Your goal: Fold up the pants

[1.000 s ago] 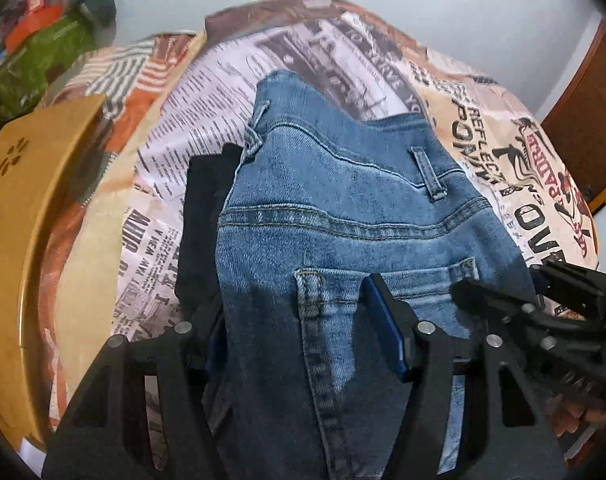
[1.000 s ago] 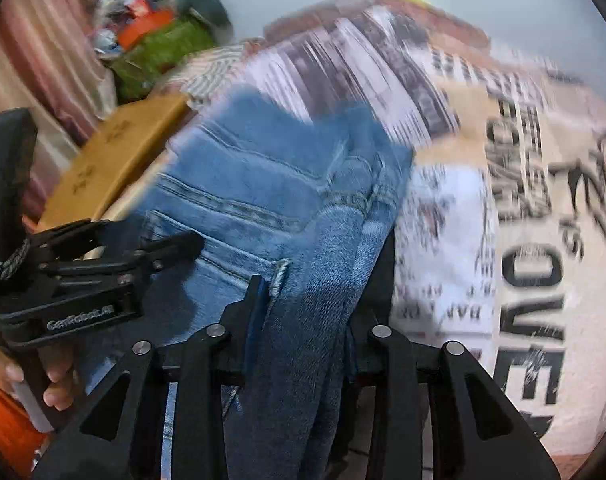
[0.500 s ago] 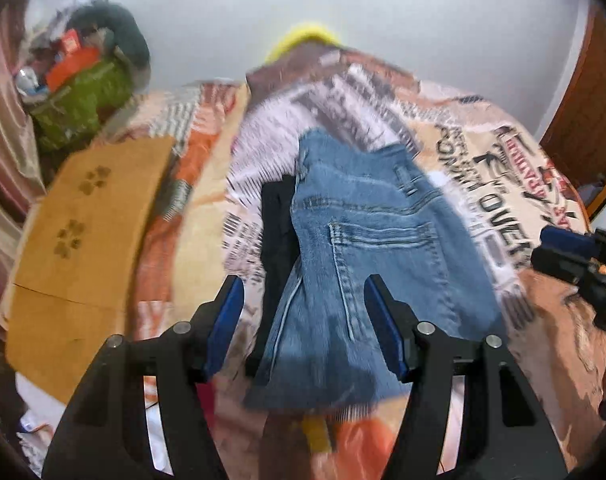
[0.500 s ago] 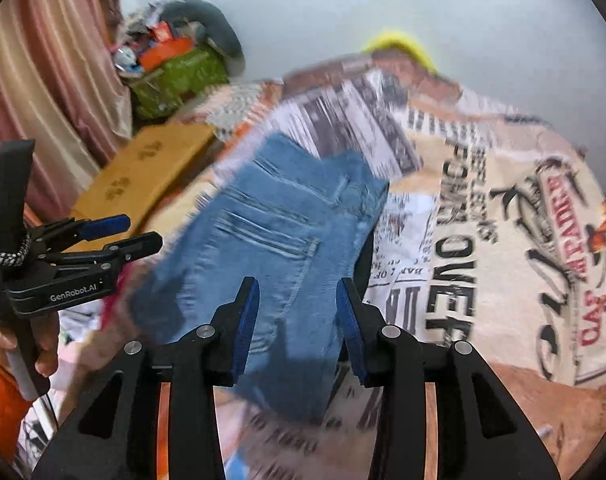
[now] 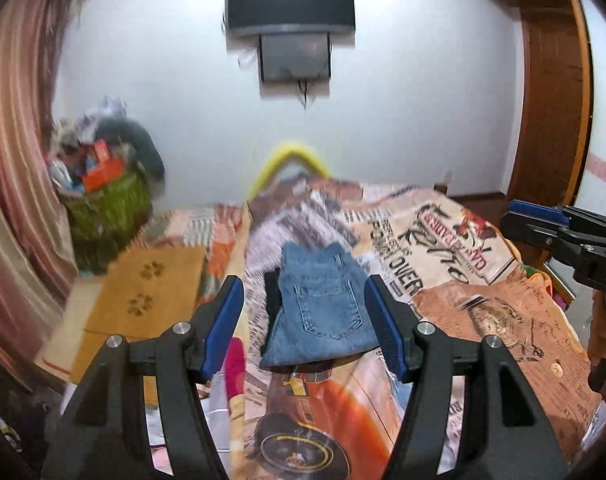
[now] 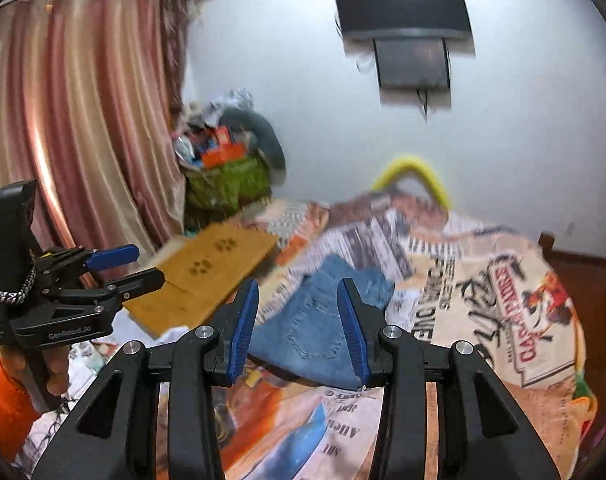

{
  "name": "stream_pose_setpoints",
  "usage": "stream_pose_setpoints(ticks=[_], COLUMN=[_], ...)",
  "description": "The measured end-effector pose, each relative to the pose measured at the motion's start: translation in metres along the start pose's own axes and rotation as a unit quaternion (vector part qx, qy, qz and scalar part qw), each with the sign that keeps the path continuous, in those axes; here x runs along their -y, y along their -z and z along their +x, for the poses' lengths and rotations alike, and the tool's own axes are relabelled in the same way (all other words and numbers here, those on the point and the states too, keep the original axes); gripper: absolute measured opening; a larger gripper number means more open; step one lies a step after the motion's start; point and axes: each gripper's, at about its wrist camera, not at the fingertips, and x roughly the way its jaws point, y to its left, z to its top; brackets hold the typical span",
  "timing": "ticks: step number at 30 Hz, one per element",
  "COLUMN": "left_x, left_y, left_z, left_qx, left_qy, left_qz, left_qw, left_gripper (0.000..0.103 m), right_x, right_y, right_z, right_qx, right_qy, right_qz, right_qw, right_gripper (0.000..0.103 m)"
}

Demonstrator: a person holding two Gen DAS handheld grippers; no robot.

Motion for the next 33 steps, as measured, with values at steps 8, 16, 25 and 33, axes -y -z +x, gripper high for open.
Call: stream_pose_setpoints(ticks=[8,16,25,33], left_x=[0.024,0.047,0.052,0.053], left_y=[0.024,0.052,0.065,0.07], left_z=[-0.117,-0.176,-0.194,-0.198], left_qx=[0.083,0.152,0.181,0.177], left_qy=[-0.002,-0.019,-0.02,-0.025], left_qz=[-0.024,-0.041,-0.053,-0.059], left_qw=[0.9963,0.9873,0.9819,0.9821], left_gripper=[0.063,0.075,0.099,0.103], right_x=[-0.041,-0.068,-0.075,-0.075], right_y=[0.019,0.043,0.05,0.057], right_z=[-0.085,-0.129,-0.14,-0.143], right_qx=[0.082,0.132,0.159,0.155], right_qy=[-0.003,0.016,0.05,0.062], right_qz=[-0.023,-0.037,-0.023,-0.013], right_qw=[0.996,0.99,0.986,0.986], right_gripper=[0.037,0.057,0.092,0.103])
